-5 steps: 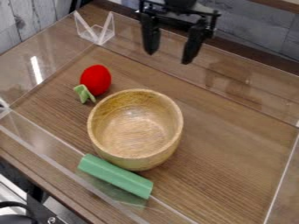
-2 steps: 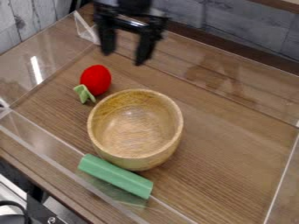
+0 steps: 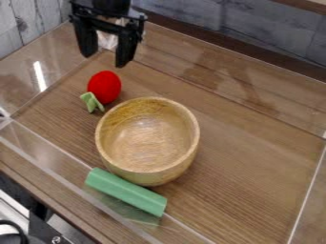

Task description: Move the red fruit to the right

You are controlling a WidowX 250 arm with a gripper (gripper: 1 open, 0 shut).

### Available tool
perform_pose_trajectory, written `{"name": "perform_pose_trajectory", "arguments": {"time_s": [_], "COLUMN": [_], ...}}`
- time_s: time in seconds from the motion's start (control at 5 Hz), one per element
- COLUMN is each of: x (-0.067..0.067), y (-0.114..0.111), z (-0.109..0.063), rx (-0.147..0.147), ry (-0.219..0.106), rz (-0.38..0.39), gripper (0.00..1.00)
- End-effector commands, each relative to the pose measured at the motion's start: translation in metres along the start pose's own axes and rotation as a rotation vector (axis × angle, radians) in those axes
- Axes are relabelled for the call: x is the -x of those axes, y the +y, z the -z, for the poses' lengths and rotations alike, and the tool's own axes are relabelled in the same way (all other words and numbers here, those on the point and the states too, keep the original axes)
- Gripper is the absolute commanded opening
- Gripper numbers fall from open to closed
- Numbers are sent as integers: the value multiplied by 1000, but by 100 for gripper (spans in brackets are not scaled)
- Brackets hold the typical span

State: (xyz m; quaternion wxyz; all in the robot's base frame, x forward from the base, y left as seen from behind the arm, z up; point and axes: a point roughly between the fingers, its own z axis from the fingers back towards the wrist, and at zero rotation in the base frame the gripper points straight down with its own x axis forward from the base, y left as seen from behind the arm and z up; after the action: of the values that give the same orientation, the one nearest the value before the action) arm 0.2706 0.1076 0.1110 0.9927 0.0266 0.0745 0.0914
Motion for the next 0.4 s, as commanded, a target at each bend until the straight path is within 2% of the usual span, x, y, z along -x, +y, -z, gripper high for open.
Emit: {"name": "perform_pose_trajectory", "arguments": {"time_s": [0.0,0.2], "x": [-15,-23], "y": [-2,-8], "z": [-6,7], "rx": [-35,-54], "ry": [-62,-62], "rz": [57,124], "gripper": [100,100]}}
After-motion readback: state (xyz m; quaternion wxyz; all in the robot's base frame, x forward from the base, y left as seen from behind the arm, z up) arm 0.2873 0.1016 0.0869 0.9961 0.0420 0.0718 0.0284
